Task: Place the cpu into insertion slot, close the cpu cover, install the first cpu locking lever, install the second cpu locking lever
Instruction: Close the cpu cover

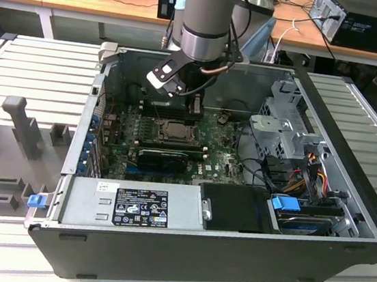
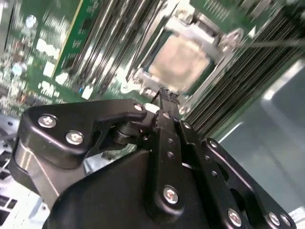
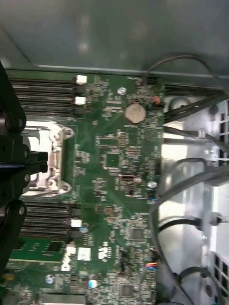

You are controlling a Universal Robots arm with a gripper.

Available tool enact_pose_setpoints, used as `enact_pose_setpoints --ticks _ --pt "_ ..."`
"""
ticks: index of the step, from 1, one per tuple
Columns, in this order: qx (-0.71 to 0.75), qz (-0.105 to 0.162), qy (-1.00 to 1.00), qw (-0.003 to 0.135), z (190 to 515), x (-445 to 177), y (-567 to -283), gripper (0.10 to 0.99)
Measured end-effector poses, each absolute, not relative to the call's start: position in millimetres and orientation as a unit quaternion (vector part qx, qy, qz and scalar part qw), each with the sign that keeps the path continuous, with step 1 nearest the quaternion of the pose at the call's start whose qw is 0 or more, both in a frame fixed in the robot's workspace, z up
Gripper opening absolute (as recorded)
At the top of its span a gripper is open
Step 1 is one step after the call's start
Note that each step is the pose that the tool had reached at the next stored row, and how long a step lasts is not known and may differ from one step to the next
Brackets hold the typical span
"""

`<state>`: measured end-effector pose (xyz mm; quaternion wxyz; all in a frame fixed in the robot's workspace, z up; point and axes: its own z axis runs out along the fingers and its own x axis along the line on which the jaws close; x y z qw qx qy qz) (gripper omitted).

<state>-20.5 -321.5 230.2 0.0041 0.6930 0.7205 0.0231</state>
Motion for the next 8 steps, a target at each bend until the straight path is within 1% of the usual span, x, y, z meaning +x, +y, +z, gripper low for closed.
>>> enact_pose_setpoints --ticks 8 --pt "0.692 0.025 0.721 0.002 229.2 -35.7 -321.4 0.106"
